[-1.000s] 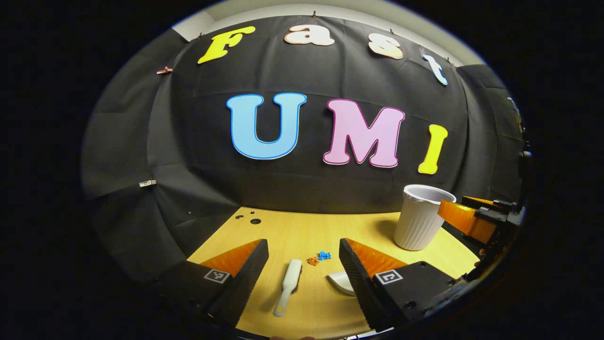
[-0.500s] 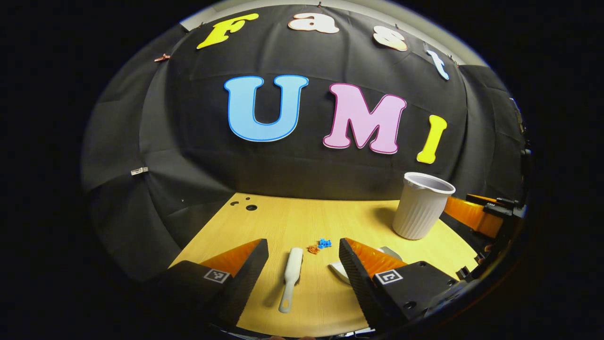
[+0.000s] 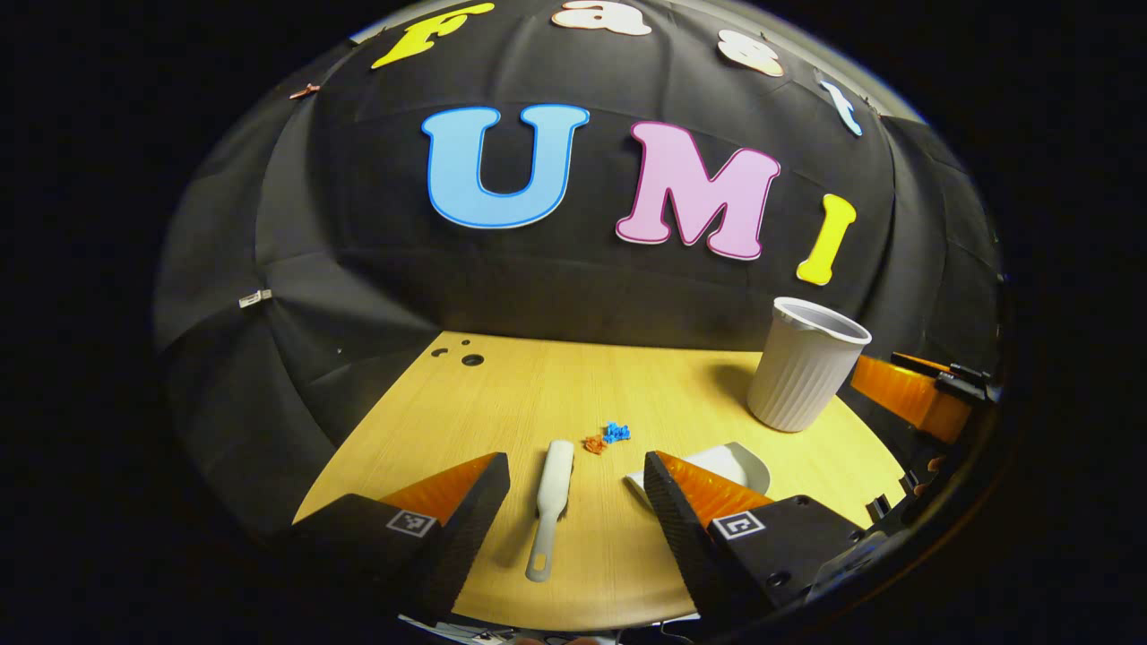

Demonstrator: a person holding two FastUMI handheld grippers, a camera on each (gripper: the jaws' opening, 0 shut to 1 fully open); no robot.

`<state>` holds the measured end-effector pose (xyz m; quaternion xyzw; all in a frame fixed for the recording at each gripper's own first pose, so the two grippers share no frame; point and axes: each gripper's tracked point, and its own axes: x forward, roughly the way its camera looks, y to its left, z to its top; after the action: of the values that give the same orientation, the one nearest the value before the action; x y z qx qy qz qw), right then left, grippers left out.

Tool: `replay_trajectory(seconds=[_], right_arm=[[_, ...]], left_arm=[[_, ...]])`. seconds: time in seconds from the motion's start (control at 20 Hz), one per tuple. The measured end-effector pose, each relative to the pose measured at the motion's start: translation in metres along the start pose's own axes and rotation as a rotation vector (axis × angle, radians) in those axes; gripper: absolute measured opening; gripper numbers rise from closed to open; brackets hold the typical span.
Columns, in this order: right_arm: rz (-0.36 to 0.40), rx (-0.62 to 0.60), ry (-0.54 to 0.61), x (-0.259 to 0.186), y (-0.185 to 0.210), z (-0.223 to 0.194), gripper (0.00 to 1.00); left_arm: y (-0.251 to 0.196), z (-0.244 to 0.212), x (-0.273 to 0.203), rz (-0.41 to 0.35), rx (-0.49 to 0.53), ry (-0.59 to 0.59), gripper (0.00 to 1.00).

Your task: Pick up the small broom and dustpan from the desktop, sweep the trash into the dustpan with the broom, and then empty the trash into the garbage bin.

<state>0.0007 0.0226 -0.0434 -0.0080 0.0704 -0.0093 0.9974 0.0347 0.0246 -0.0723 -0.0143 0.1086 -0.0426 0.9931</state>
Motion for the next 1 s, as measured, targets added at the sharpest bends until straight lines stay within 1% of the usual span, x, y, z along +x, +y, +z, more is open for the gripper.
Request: replay_trajectory(seconds=[0.2, 0.35, 0.55, 0.6, 0.7, 0.85, 1.0], right_arm=[[0.009, -0.009, 0.052, 0.006, -0.003, -0.016, 0.99], [0.013, -0.016, 0.077, 0.009, -0.007, -0.025, 0.99], [0.017, -0.040, 0.108, 0.012, -0.015, -0.035, 0.99], [0.018, -0.044, 0.118, 0.012, -0.017, -0.038, 0.99], [0.012, -0.053, 0.133, 0.013, -0.024, -0.040, 0.99], [0.002, -0.051, 0.154, 0.013, -0.033, -0.048, 0.98], [-0.005, -0.035, 0.184, 0.015, -0.038, -0.056, 0.98]], left_arm=[[0.002, -0.033, 0.019, 0.009, -0.026, 0.089, 0.96], [0.008, -0.062, 0.043, 0.009, -0.033, 0.173, 0.96], [0.015, -0.101, 0.073, 0.008, 0.006, 0.306, 0.96], [0.012, -0.108, 0.078, -0.011, 0.023, 0.333, 0.96], [0.013, -0.121, 0.089, -0.017, 0.065, 0.384, 0.96], [0.011, -0.142, 0.101, -0.022, 0.070, 0.474, 0.96], [0.017, -0.157, 0.115, -0.005, 0.087, 0.558, 0.96]])
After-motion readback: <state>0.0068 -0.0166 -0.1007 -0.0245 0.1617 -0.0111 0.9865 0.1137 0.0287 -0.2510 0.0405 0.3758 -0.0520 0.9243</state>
